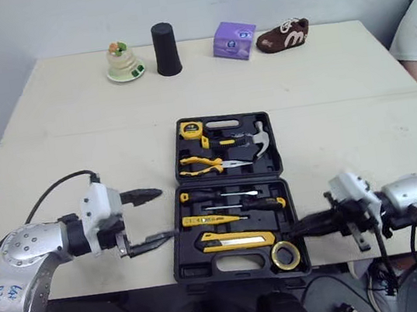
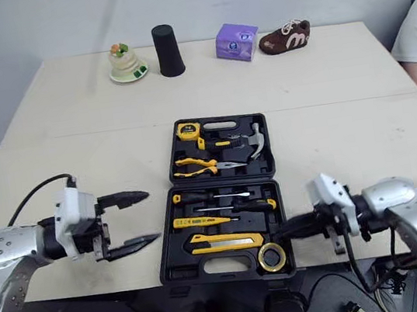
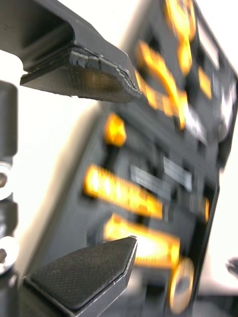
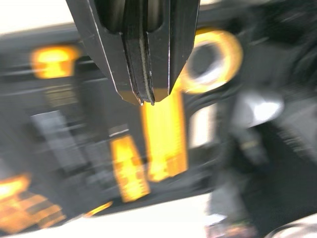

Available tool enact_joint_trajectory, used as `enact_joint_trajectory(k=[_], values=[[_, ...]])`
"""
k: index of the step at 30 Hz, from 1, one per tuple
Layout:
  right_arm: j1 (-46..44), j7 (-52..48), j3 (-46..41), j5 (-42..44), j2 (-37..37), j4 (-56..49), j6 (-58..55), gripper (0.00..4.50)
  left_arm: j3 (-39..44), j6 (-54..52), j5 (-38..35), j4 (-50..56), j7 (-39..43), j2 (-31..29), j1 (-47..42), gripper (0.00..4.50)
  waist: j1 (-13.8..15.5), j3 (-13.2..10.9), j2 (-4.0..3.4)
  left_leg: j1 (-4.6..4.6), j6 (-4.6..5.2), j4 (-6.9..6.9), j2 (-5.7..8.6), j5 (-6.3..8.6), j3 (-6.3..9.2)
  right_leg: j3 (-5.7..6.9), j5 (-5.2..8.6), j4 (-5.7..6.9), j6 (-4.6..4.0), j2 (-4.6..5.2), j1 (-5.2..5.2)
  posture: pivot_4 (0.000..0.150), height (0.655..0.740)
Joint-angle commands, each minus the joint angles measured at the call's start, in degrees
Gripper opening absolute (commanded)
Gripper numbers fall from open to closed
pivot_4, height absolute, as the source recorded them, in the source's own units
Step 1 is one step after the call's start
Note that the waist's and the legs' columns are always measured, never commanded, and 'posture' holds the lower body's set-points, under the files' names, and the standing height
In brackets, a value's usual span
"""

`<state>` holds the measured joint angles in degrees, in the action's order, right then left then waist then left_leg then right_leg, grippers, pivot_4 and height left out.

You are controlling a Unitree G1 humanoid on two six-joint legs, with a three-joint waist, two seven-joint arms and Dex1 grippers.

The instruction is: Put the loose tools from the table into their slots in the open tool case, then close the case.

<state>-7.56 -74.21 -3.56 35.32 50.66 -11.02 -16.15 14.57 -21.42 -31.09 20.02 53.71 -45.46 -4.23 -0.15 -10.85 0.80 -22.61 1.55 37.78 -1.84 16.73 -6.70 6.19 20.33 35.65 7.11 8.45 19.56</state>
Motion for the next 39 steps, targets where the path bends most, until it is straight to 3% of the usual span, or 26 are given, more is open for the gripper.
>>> enact_joint_trajectory(k=[1,3,4,5,11,12,14,21,30,39], values=[[-0.2,4.7,-6.9,-3.1,0.3,6.0,3.1,0.03,4.6,2.1,3.3,-4.5,-6.0,1.1,-0.6,4.5,0.1,0.0,-0.02,-0.01,0.02,-0.01,0.04,-0.01,-0.03,-0.01,0.0,0.02,0.0,0.02,0.04,0.15,0.74],[-1.0,5.4,-7.5,-6.6,0.7,10.6,6.5,0.03,4.9,2.0,4.4,-7.7,-8.1,1.7,-1.2,4.5,0.2,0.0,-0.02,0.0,0.06,-0.01,0.09,-0.01,-0.09,0.0,-0.01,0.01,0.02,0.02,0.03,0.15,0.74],[-1.3,4.6,-7.0,-7.9,1.2,12.2,8.0,0.0,4.8,2.1,4.8,-9.2,-8.8,2.1,-1.7,3.95,0.3,0.0,-0.03,0.0,0.1,-0.01,0.15,-0.01,-0.1,0.02,-0.02,0.02,0.04,0.03,0.02,0.15,0.74],[-2.0,3.8,-6.1,-9.5,1.6,13.9,9.4,0.0,4.2,2.0,5.3,-10.9,-9.0,2.5,-2.4,3.82,0.3,0.0,-0.03,-0.01,0.15,-0.01,0.22,-0.02,-0.16,0.06,-0.02,0.06,0.04,0.02,0.07,0.15,0.74],[-7.6,2.4,-2.3,-14.3,0.5,20.4,12.5,0.0,-1.4,1.0,8.2,-18.6,-8.4,3.1,-8.4,1.28,0.0,0.0,-0.05,0.0,0.13,-0.03,0.13,-0.03,-0.28,0.19,-0.03,0.19,0.05,0.03,0.2,0.15,0.74],[-9.1,2.4,-1.0,-15.7,-0.4,22.3,13.8,0.0,-3.2,-0.3,8.2,-19.7,-7.8,3.5,-9.9,0.69,-0.1,0.0,-0.06,-0.04,0.11,-0.05,0.12,-0.05,-0.32,0.2,-0.03,0.2,0.05,0.03,0.28,0.15,0.74],[-11.3,1.8,0.9,-16.9,-2.1,24.6,14.9,0.0,-6.2,-1.3,8.3,-20.9,-6.0,4.1,-11.9,0.04,-0.2,0.0,-0.06,0.01,0.09,-0.05,0.11,-0.06,-0.35,0.23,-0.03,0.22,0.05,-0.03,0.25,0.15,0.74],[-18.0,2.8,7.5,-22.5,-7.5,29.0,15.8,0.0,-13.2,-0.5,12.3,-26.5,-6.5,9.9,-18.4,0.04,-0.1,0.0,-0.05,-0.08,0.11,-0.04,0.11,-0.16,-0.4,0.23,-0.03,0.35,0.06,-0.24,0.3,0.15,0.74],[-21.0,2.9,8.4,-23.0,-10.9,28.8,15.3,0.0,-16.3,2.7,14.0,-27.9,-3.9,13.3,-19.7,0.04,-0.3,0.0,-0.05,-0.27,0.12,0.06,0.08,-0.19,-0.34,0.28,-0.04,0.35,0.08,-0.34,0.41,0.15,0.74],[-25.1,4.5,8.2,-26.1,-12.3,35.1,20.1,0.0,-17.3,4.6,16.4,-32.3,-5.4,18.3,-22.8,0.04,-0.1,0.0,-0.05,-0.46,0.2,0.23,0.1,-0.27,-0.32,0.29,-0.06,0.43,0.11,-0.33,0.54,0.15,0.74]])
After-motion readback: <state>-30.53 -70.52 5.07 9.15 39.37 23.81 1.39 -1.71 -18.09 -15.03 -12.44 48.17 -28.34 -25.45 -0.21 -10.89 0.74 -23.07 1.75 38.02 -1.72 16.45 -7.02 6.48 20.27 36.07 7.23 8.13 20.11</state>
